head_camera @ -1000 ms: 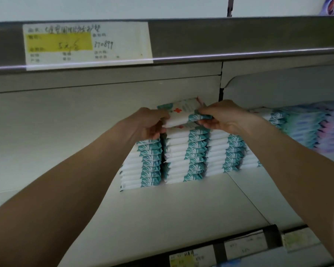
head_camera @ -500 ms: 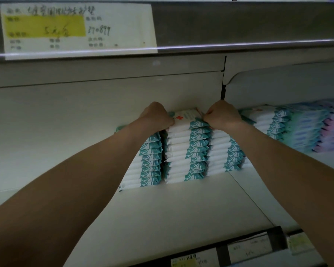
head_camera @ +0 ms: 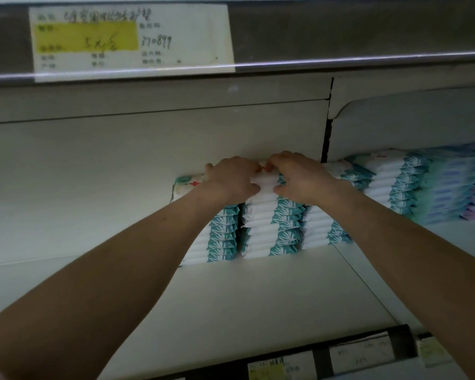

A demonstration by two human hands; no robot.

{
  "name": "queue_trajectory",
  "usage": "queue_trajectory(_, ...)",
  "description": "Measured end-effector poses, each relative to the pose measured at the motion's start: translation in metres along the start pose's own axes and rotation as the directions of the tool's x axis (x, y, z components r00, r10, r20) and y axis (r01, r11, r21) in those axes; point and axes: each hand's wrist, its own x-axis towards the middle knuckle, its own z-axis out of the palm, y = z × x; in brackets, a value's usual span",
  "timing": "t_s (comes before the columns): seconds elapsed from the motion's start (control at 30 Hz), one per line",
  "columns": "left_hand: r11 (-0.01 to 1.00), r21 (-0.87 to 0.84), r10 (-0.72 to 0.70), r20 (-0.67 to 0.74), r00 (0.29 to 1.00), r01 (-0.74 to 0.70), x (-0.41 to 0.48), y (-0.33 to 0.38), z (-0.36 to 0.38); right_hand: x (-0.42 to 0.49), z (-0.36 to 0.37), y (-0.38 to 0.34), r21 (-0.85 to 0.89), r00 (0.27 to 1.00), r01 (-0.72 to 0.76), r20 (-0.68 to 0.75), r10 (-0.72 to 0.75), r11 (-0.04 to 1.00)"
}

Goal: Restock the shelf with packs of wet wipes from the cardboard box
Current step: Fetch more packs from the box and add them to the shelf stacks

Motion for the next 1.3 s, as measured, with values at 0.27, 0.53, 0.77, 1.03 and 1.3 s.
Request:
queue_trajectory(0.27, 0.995, 0.085, -0.038, -0.082, 0.996, 0.045, -0.013, 0.012, 0.000, -0.009, -0.007, 0.000, -0.047, 1.000, 0.021, -0.011, -0.022, 0.999)
queue_trajectory(0.53, 0.998, 0.060, -0.004, -0.193, 0.981, 0.016, -0.056, 0.029, 0.007, -0.058, -0.011, -0.008, -0.023, 0.978, 0.094, -0.185, -0.097, 0.995)
queue_trajectory(0.77, 0.998, -0.055, -0.032, -0.059, 0.998, 0.028, -0.089, 0.050, 0.016, -0.105, -0.013, -0.014, -0.030, 1.000, 0.004, 0.006, -0.003, 1.000)
queue_trajectory(1.03, 0.993, -0.091, 0.080, 0.038, 0.996, -0.076, -0.127, 0.066, 0.027, -0.162, -0.018, -0.040, -0.047, 0.985, -0.131, 0.109, 0.136, 0.990)
queue_trajectory(1.3, 0.964, -0.133, 0.246, 0.118, 0.962, -0.231, -0.189, 0.062, 0.027, -0.222, -0.024, -0.093, -0.110, 0.904, -0.353, 0.218, 0.369, 0.929)
